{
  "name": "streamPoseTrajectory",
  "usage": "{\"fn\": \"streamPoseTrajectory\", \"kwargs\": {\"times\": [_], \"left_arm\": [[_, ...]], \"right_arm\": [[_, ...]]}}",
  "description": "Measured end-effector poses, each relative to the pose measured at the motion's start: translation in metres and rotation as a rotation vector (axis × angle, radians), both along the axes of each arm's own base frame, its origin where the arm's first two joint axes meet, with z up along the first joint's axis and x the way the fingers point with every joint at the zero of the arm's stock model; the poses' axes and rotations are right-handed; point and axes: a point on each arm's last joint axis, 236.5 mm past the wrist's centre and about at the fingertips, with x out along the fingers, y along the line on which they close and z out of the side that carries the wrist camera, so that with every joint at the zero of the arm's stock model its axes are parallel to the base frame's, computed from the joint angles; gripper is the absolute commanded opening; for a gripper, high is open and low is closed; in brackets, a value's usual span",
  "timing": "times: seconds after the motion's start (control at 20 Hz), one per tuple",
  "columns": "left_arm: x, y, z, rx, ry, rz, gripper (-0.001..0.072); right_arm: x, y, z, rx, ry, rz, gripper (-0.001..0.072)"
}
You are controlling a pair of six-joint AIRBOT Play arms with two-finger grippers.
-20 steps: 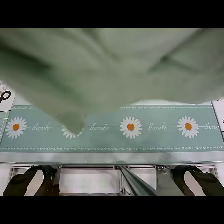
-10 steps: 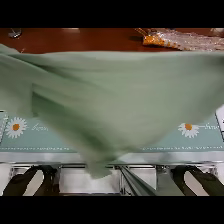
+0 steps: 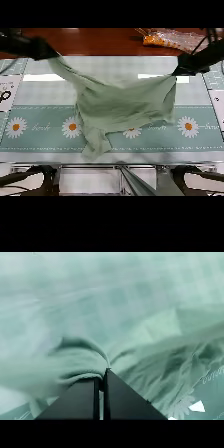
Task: Fold the shirts.
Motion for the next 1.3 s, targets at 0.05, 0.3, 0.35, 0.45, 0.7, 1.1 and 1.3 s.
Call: {"fn": "streamPoseTrajectory", "kwargs": {"times": [0.05,0.3,0.35,0.45,0.7,1.1,1.3], "left_arm": [[0.011,-0.006,-0.024,-0.006,0.038,-0.005,0.0021],[0.040,-0.018,-0.118,-0.011,0.192,-0.004,0.0022],[0.038,-0.021,-0.133,-0.009,0.230,-0.017,0.0026],[0.032,-0.025,-0.156,-0.008,0.294,-0.037,0.0309],[0.024,0.005,-0.133,-0.017,0.352,-0.029,0.0537],[-0.098,0.111,-0.149,0.019,0.634,0.181,0.0594],[-0.147,0.080,-0.195,-0.117,0.732,0.187,0.0594]], "right_arm": [[0.013,-0.003,-0.014,0.002,0.002,-0.015,0.0018],[0.059,-0.025,-0.074,0.000,0.004,-0.097,0.0020],[0.062,-0.027,-0.085,-0.001,0.019,-0.096,0.0062],[0.063,-0.027,-0.103,0.003,0.049,-0.083,0.0324],[0.059,-0.034,-0.071,0.032,0.013,-0.019,0.0439],[-0.036,-0.165,-0.046,-0.057,0.150,-0.231,0.0496],[-0.065,-0.171,-0.069,0.079,0.200,-0.295,0.0495]]}}
